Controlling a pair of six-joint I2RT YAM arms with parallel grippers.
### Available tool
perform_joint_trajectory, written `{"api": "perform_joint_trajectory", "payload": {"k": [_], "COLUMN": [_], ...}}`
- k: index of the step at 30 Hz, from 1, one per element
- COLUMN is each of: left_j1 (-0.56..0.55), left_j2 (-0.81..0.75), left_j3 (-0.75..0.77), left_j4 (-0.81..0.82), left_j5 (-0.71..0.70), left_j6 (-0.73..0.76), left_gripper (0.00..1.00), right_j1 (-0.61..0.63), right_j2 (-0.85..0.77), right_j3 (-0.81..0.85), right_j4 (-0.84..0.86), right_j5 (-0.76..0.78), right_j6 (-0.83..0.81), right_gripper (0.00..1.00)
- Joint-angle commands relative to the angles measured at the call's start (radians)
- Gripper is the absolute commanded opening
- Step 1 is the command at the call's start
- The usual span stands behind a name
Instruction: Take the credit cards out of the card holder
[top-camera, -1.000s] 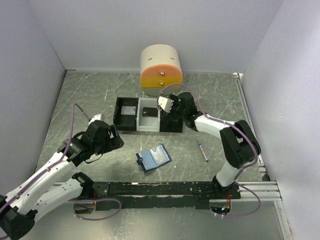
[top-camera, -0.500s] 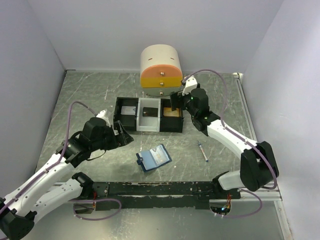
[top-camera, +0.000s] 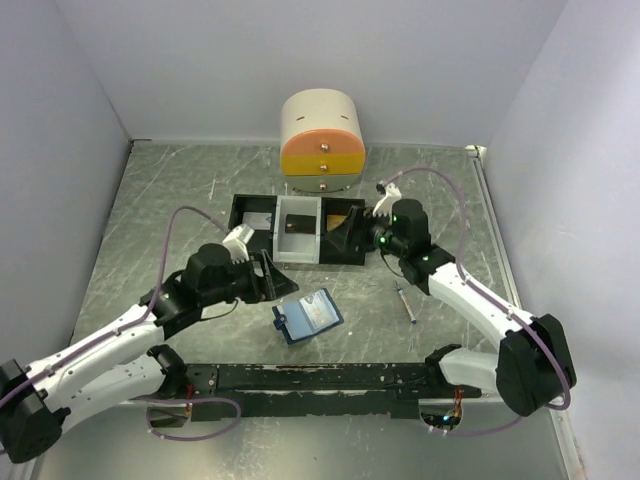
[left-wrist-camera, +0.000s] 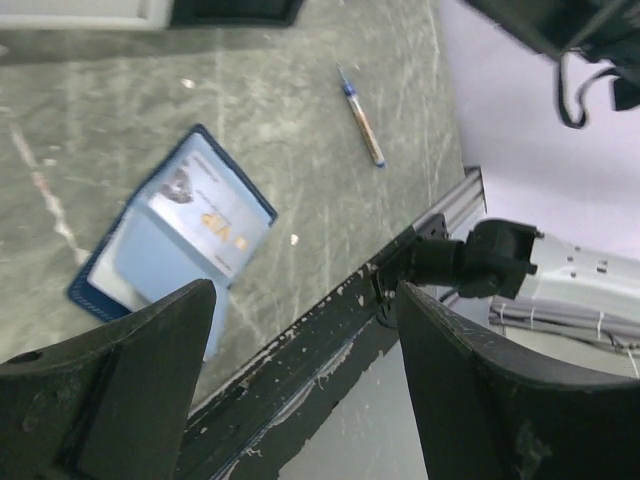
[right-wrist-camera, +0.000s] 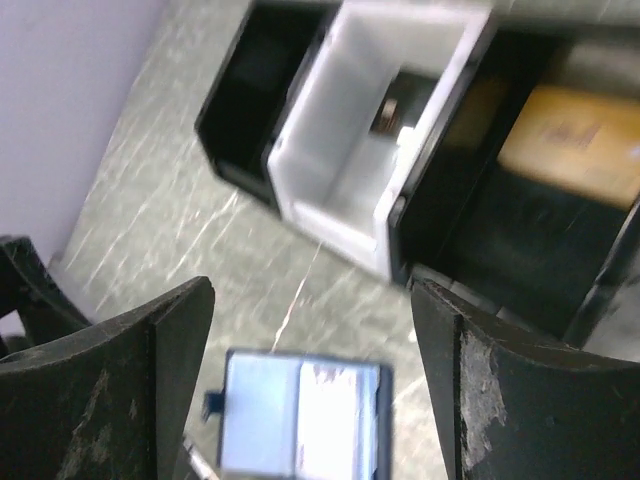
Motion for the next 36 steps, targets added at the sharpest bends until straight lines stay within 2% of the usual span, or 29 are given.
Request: {"api": "perform_joint_trajectory", "payload": {"k": [1, 4, 8, 12, 15, 21, 30, 36], "left_j1": [-0.126, -0.225, -0.329, -0.391, -0.403, -0.405, -0.404, -0.406], "left_j2": [0.051, 0.116, 0.201, 0.271, 0.303, 0.361, 0.510, 0.517], "left_j3": [0.042, 0.030, 0.007, 0.020, 0.007, -0.052, -0.028, -0.047], "left_j4": [0.115, 0.158, 0.220, 0.200, 0.194, 0.302, 0.277, 0.210], "left_j5": [-0.135, -0.214, -0.305, -0.372, -0.411, -0.416, -0.440, -0.487], "left_j6": [-0.012, -0.045, -0.105, -0.126, -0.161, -0.202, -0.276, -0.334], "left_gripper": [0.84, 0.82, 0.78, 0.73, 0.73, 0.70, 0.66, 0.61], "right_j1": [0.034, 0.073, 0.119, 0.165, 0.175, 0.190, 0.215, 0.216], "right_j2": [-0.043, -0.040, -0.035, -0.024, 0.009, 0.063, 0.103, 0.135], "right_j3": [-0.134, -0.183, -0.226, -0.231, -0.243, -0.270, -0.283, -0.300], "right_j4": [0.034, 0.019, 0.009, -0.044, -0.050, -0.008, 0.000, 0.004], "right_j5": [-0.083, -0.074, -0.078, -0.020, -0.011, -0.033, -0.033, -0.017], "right_j6": [0.166, 0.202, 0.212, 0.219, 0.222, 0.256, 0.261, 0.258], "right_gripper": [0.79, 0.68, 0.62, 0.56, 0.49, 0.44, 0.37, 0.33]}}
